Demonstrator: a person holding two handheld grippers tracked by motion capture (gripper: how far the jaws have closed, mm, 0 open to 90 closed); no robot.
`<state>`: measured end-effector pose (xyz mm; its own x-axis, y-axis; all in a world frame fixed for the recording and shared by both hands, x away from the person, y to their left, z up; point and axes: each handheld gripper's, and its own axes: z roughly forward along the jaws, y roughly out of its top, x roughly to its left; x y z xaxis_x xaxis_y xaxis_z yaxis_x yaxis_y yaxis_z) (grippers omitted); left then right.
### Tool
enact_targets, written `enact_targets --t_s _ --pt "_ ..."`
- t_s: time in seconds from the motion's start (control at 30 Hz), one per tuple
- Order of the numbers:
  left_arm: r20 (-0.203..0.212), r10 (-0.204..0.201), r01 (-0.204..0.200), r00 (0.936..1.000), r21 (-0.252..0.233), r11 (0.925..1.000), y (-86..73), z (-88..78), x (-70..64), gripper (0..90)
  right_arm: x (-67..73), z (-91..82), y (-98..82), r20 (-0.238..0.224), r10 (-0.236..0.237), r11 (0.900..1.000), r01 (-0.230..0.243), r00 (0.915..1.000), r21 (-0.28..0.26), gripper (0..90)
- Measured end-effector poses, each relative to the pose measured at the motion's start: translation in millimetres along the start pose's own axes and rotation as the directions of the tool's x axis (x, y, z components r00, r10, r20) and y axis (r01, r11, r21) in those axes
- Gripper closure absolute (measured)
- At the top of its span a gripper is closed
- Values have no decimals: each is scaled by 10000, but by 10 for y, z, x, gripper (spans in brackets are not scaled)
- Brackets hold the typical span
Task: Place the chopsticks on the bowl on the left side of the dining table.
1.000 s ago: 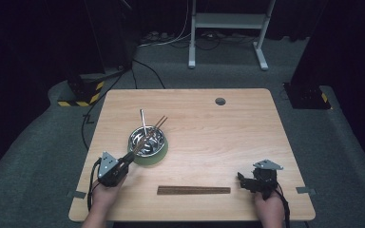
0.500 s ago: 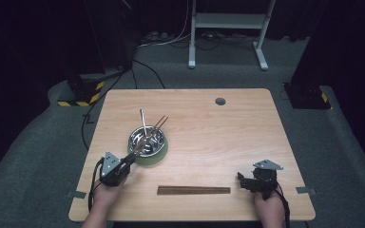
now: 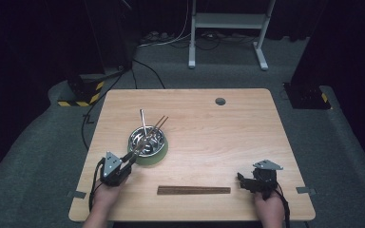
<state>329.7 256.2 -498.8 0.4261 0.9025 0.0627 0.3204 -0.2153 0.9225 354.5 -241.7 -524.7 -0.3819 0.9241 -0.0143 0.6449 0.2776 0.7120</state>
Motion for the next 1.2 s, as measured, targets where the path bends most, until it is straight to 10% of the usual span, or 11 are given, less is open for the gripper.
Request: enact_targets --t_s 0.17,0.47,1.2 --pt "-141 -105 98 9998 -500 9987 35 -92 68 479 -1 -3 1 -27 -4 10000 5 10000 36 116" --pt "241 -199 190 9995 335 9993 -56 -11 88 310 -1 -1 0 -12 -1 10000 1 10000 10 116" --pt "-96 444 -434 9990 874 9952 -128 55 44 637 -5 -10 4 -90 -25 9999 26 10000 126 116"
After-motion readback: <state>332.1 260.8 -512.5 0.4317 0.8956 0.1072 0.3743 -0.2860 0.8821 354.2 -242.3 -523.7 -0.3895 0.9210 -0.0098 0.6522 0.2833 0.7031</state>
